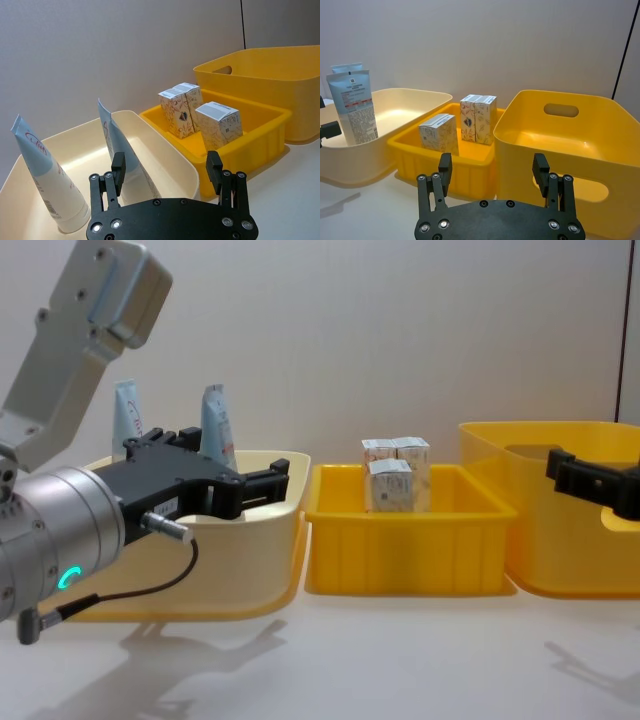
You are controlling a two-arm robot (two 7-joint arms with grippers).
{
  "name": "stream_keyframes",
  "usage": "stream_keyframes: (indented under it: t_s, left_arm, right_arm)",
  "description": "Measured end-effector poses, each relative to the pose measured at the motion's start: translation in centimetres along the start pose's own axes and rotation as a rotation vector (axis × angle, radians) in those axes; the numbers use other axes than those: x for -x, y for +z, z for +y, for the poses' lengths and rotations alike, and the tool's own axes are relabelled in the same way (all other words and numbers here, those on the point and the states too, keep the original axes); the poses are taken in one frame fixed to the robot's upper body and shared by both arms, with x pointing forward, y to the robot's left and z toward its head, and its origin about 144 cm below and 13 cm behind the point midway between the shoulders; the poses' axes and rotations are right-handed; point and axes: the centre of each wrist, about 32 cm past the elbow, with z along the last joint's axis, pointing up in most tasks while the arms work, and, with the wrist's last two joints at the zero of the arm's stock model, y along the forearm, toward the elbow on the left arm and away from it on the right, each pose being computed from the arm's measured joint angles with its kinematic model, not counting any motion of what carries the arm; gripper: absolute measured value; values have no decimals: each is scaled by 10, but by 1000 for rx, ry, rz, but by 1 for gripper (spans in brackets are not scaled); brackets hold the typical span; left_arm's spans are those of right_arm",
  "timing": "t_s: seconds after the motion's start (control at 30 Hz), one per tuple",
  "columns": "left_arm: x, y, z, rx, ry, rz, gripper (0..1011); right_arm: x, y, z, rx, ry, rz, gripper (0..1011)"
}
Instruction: Bimanual collaborative sorting of washing and personal care products
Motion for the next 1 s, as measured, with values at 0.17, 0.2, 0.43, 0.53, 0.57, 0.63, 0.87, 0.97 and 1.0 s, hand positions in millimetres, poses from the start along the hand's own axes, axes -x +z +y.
stream_keyframes:
  t_s: [0.17,0.2,0.43,0.53,0.57,0.63,0.87,0.97,1.0]
  left_arm:
    - [0,0,0,0,0,0,1003]
    - [0,0,0,0,0,0,1003]
    - [0,0,0,0,0,0,1003]
    - [0,0,0,0,0,0,1003]
    - [0,0,0,0,0,0,1003]
    - [0,0,0,0,0,0,1003]
    - [0,0,0,0,0,0,1003]
    - [0,0,0,0,0,0,1003]
    - [0,0,0,0,0,0,1003]
  right_arm:
    - [0,0,0,0,0,0,1001]
    - [0,0,0,0,0,0,1001]
    - [0,0,0,0,0,0,1001]
    - [0,0,0,0,0,0,1001]
    - [0,0,0,0,0,0,1001]
    - [0,0,0,0,0,0,1001]
    - [0,0,0,0,0,0,1001]
    - [0,0,0,0,0,0,1001]
    - [0,0,0,0,0,0,1001]
